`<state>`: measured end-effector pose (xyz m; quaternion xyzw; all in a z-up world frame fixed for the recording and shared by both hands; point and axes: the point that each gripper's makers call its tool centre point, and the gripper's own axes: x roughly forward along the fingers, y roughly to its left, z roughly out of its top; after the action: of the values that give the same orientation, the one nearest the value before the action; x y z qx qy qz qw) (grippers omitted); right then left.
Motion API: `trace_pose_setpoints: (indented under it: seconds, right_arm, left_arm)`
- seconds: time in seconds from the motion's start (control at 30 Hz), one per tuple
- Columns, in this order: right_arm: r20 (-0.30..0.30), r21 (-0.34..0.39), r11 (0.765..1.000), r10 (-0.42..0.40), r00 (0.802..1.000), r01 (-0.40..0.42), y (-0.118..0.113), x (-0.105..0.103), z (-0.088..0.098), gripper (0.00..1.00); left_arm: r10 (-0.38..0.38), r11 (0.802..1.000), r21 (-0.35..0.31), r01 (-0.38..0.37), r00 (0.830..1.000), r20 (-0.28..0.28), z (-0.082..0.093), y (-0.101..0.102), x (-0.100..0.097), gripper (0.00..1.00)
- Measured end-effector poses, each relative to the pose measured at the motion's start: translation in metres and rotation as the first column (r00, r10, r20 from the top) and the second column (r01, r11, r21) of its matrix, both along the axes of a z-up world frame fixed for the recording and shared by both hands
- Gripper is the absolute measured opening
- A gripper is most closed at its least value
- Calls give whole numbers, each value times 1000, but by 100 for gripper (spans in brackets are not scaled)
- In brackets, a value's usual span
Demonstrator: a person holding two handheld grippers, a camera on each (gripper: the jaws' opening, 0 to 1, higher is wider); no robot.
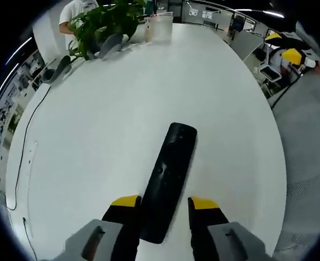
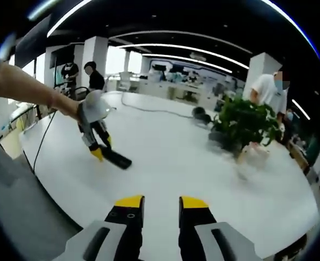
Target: Press the specified remote control buttons in sequence, fully releasing each button before pressing the next.
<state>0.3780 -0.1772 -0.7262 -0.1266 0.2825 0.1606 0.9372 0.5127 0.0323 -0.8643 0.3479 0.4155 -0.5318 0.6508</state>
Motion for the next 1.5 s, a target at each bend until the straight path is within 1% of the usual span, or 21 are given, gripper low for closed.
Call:
trace_pose_setpoints:
  seconds: [0.03,0.2,0.33,0.43,0.5,0.63,0.93,1.03,1.07,1.17,1.27,1.33,1.5]
  right_arm:
    - [0,0,1000,0,1000,0,0,0,0,22]
    - [-4,8,1000,-5,1000,5,0,0,0,22]
    - [-2,4,1000,-7,1000,7,-1,-1,0,22]
    - [-7,-1,1000,-5,1000,5,-1,-1,-2,21]
    - [-11,-8,1000,2,1000,-2,0,-2,-3,22]
    - [-35,-57,998,24,999,-26,0,-4,-9,24]
    - [-28,-42,999,18,999,-19,-1,-3,-7,24]
    - [-35,-45,999,26,999,-27,0,-3,-9,22]
    - [-46,-49,998,31,998,-33,0,-4,-11,20]
    - [-57,-49,998,35,998,-38,0,-4,-13,17]
    - [-62,-42,998,42,997,-45,2,-5,-14,19]
    - [-68,-46,998,50,996,-53,4,-5,-15,18]
    - [-72,-49,997,56,996,-59,4,-6,-15,18]
  left_arm:
    - [22,1000,0,-22,1000,-10,-1,0,-4,27]
    - [27,1000,-12,-27,1000,-3,0,-1,-4,27]
    - [18,1000,-7,-18,1000,-2,0,-1,-7,26]
    - [-2,1000,3,2,1000,-2,0,-1,-14,25]
    - [-2,1000,5,2,1000,2,0,0,-15,25]
    - [6,1000,-20,-6,1000,0,0,1,-19,25]
    - [-12,999,-45,12,1000,2,0,0,-29,25]
    - [-27,999,-45,27,1000,3,0,-1,-36,25]
    - [-32,998,-47,32,999,3,0,-1,-40,25]
    - [-24,997,-67,25,1000,8,0,-2,-48,25]
    - [-27,996,-80,28,1000,10,0,-3,-57,25]
    - [-18,996,-87,19,1000,11,0,-4,-61,25]
    - [-23,995,-101,24,1000,14,0,-6,-71,25]
